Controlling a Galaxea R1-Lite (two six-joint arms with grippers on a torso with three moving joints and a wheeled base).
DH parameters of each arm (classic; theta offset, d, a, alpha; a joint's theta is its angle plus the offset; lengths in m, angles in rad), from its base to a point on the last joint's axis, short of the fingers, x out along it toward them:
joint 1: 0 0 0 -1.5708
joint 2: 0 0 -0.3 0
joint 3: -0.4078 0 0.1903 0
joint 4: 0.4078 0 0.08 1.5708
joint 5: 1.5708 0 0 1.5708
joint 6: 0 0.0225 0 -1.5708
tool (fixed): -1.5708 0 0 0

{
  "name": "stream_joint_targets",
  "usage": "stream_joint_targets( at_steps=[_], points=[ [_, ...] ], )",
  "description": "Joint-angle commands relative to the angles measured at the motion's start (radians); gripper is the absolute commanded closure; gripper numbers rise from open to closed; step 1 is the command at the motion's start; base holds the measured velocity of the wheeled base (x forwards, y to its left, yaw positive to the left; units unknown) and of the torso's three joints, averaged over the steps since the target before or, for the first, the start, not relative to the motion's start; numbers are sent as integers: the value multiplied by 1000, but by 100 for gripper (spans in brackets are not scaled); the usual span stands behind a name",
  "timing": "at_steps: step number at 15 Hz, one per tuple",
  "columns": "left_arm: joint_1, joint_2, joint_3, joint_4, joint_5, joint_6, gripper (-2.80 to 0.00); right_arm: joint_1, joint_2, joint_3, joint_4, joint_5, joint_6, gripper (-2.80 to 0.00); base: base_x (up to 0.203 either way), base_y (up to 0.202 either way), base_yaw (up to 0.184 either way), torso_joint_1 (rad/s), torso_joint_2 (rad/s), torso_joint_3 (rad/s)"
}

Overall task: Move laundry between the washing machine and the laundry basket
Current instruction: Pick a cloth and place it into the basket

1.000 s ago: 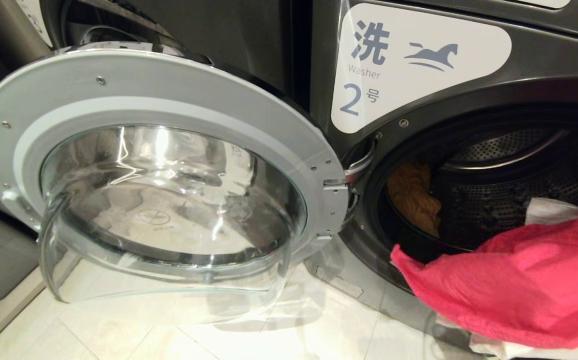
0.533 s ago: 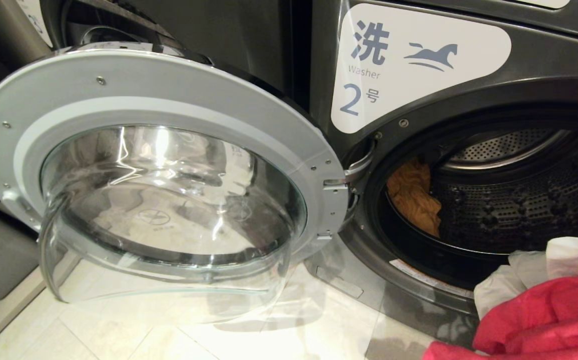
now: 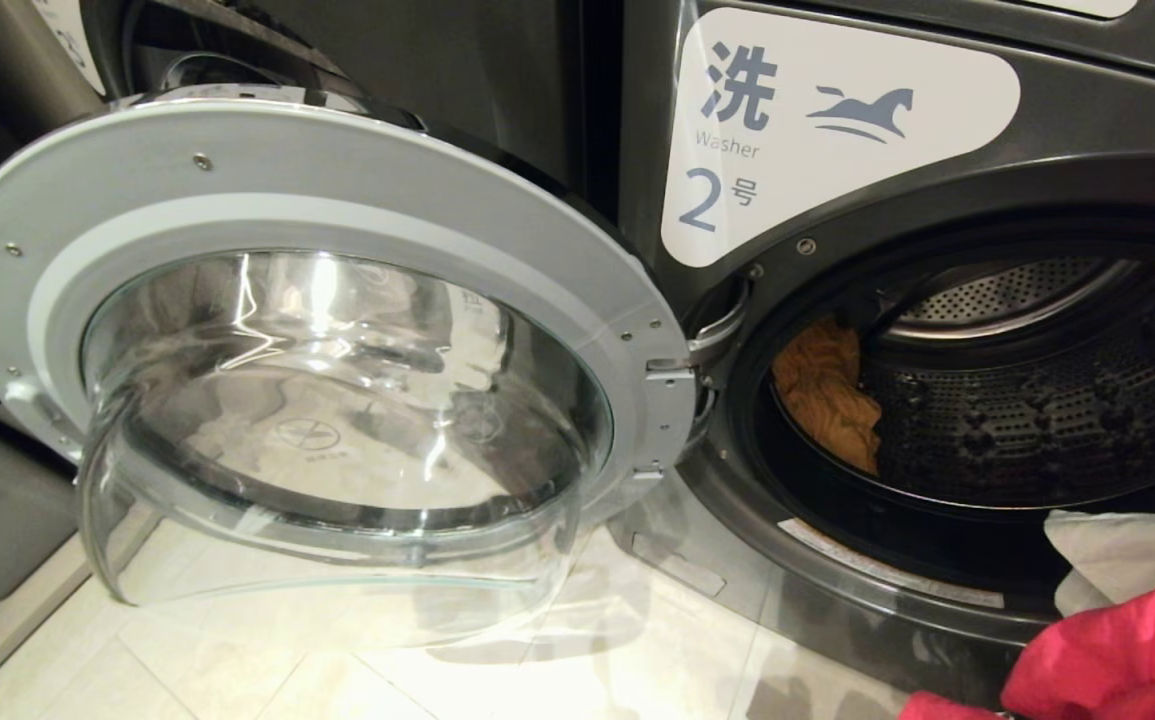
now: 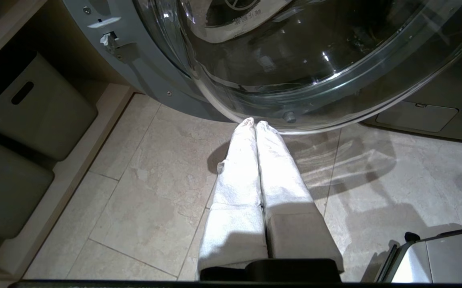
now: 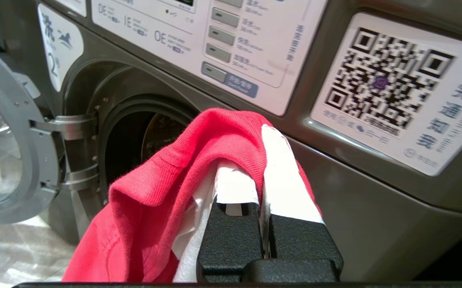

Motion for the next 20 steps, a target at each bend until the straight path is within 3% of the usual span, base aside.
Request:
stream_joint_targets(
  at_steps=[1, 11, 20],
  points=[
    [0, 0, 2, -1, 0, 1, 0, -6, -15, -4, 3, -3, -4, 0, 0, 0, 0, 0, 0, 0],
    [0, 0, 2, -1, 0, 1, 0, -6, -10, 36, 1, -1, 1, 0, 0, 1, -8, -1, 0, -1],
    [0, 0, 2, -1, 0, 1, 0, -4, -10, 56, 1, 5, -2, 0, 1, 8, -167, 2, 2, 4]
  ],
)
